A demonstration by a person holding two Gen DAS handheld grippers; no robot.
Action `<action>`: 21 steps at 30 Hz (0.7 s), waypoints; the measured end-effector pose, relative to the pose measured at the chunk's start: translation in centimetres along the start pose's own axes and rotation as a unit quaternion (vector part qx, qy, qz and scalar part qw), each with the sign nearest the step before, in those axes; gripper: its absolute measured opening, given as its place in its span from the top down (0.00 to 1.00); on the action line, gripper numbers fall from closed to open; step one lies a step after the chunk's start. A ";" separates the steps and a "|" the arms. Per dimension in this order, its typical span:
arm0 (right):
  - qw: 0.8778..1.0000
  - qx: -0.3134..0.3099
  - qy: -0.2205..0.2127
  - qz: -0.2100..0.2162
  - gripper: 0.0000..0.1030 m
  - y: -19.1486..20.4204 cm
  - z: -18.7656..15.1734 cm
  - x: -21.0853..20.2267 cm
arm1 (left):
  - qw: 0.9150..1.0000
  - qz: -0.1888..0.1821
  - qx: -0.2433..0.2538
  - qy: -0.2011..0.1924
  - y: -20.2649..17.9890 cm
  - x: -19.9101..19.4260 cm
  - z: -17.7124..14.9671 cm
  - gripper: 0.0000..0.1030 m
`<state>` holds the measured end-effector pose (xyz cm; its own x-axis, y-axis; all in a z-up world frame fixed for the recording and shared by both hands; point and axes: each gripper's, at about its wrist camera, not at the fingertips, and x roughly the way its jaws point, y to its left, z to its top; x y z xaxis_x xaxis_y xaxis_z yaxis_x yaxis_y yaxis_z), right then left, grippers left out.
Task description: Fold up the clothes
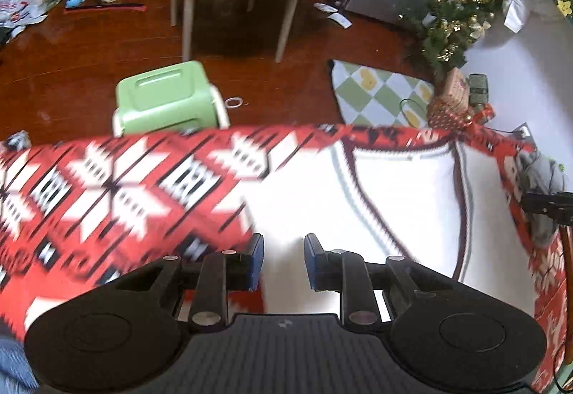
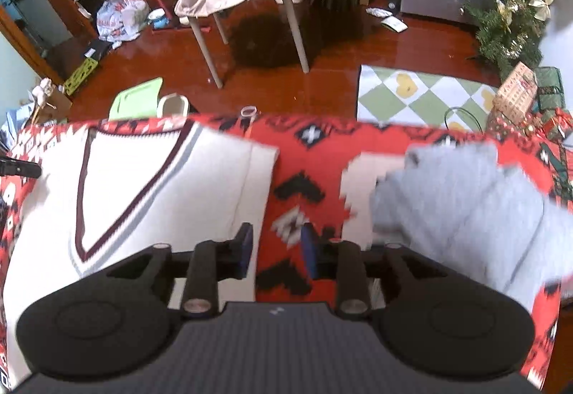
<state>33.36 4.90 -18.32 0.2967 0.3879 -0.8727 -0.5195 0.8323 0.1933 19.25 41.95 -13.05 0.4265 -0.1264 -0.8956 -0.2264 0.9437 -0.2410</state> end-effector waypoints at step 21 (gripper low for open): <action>0.997 -0.057 -0.035 -0.049 0.24 9.7 -4.2 -4.9 | 0.997 -0.018 0.033 -0.064 0.3 -4.1 -3.7 0.69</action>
<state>23.51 9.34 -14.04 0.4036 0.3372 -0.8505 -0.5712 0.8190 0.0536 14.19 41.59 -10.82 0.5420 -0.1240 -0.8312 -0.1526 0.9581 -0.2424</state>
